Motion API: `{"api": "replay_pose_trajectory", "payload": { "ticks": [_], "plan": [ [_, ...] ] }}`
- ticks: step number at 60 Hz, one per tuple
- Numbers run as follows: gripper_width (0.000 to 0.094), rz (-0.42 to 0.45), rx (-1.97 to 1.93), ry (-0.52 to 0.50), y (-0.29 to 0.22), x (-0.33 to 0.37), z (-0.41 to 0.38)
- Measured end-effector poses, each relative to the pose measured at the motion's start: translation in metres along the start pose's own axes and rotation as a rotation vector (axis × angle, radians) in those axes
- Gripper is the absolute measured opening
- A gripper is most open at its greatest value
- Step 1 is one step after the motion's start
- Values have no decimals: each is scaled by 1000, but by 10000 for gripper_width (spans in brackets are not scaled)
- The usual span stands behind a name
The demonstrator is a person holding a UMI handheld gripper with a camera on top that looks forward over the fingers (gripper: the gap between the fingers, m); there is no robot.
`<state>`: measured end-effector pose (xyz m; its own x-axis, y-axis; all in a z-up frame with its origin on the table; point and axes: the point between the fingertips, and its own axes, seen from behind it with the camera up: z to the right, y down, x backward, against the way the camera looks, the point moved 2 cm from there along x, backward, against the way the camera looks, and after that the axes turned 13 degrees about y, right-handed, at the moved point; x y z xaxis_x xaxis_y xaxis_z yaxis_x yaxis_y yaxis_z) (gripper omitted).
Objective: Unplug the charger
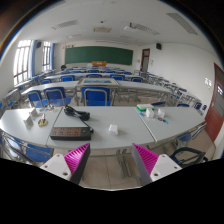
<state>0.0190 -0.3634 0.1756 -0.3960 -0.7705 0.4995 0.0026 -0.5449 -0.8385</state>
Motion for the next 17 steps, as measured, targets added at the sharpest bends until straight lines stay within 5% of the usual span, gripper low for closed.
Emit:
{"api": "replay_pose_trajectory", "payload": {
  "ticks": [17],
  "plan": [
    [856, 20, 6, 18, 8, 55, 5]
  ]
}}
